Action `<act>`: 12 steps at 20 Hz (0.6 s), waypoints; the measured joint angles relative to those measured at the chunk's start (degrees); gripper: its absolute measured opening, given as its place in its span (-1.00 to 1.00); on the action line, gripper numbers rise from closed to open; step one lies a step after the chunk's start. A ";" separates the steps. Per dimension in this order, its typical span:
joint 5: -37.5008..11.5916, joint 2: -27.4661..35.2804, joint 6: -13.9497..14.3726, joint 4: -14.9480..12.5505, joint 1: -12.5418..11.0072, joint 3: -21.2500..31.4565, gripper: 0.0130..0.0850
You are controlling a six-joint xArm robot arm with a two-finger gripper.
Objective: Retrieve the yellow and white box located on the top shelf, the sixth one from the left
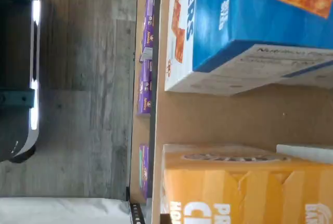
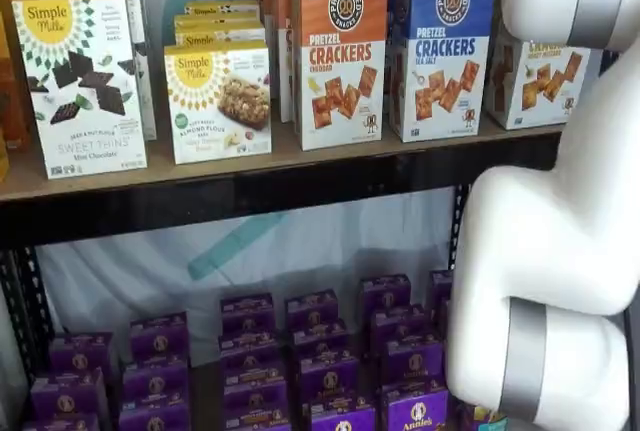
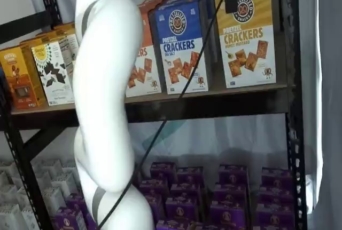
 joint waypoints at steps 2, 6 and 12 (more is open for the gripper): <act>-0.09 -0.47 -0.04 -0.25 0.08 0.36 0.22; 0.08 -2.40 -0.15 -0.68 0.13 2.04 0.22; 1.51 -6.84 -0.56 -0.85 -0.37 6.00 0.22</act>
